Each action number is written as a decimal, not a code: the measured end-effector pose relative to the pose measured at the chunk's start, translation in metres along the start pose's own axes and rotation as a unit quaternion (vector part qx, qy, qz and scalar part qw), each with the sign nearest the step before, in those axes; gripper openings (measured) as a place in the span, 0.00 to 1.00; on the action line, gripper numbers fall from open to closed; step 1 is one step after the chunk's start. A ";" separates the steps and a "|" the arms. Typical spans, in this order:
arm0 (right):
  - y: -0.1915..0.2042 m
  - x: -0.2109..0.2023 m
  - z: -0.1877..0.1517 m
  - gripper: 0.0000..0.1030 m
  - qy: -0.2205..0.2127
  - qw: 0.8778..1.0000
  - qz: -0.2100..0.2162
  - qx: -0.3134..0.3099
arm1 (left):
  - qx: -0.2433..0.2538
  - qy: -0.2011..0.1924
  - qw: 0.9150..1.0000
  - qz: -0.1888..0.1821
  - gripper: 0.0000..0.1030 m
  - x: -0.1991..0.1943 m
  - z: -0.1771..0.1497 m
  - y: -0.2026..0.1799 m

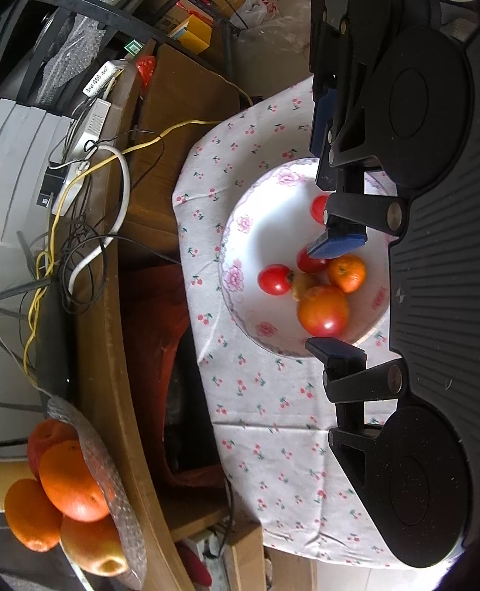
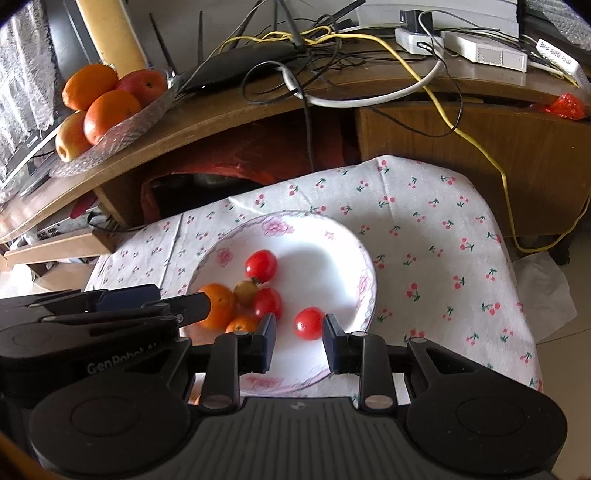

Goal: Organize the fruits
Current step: 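Withdraw both open tools from the bowl toward the remaining fruits, then grasp a small brown pear with the left tool while the right tool grasps a tangerine, then lift the held pear and tangerine off the tablecloth toward the bowl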

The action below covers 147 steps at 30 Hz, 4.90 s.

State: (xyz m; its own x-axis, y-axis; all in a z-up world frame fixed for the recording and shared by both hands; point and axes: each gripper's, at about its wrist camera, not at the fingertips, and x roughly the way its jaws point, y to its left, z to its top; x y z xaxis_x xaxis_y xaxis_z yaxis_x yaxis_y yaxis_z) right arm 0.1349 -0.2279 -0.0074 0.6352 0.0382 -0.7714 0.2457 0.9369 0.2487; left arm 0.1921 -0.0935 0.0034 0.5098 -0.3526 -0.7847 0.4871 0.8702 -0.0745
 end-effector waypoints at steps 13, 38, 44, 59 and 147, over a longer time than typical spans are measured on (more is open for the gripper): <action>0.024 -0.016 -0.037 0.29 0.020 0.999 0.019 -0.022 | 0.011 0.016 1.000 -0.002 0.52 -0.025 -0.035 0.014; 0.054 0.007 -0.063 0.33 0.076 0.994 0.030 -0.071 | -0.028 0.080 0.996 0.016 0.56 -0.002 -0.077 0.057; 0.044 0.007 -0.062 0.34 0.079 0.994 0.028 -0.065 | -0.020 0.083 0.996 0.033 0.60 0.005 -0.079 0.057; 0.029 0.013 -0.063 0.34 0.086 0.995 0.011 -0.053 | 0.003 0.092 0.994 0.057 0.50 0.009 -0.086 0.058; 0.027 -0.022 -0.116 0.34 0.072 0.994 0.000 -0.079 | 0.049 0.101 0.993 0.022 0.35 -0.019 -0.122 0.015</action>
State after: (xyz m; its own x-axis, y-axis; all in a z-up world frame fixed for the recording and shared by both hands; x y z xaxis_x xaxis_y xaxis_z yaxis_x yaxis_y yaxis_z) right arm 0.0424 -0.1634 -0.0519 0.5211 0.0769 -0.8501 0.1210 0.9792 0.1628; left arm 0.1032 -0.0317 -0.0579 0.3835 -0.2296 -0.8945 0.5399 0.8416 0.0155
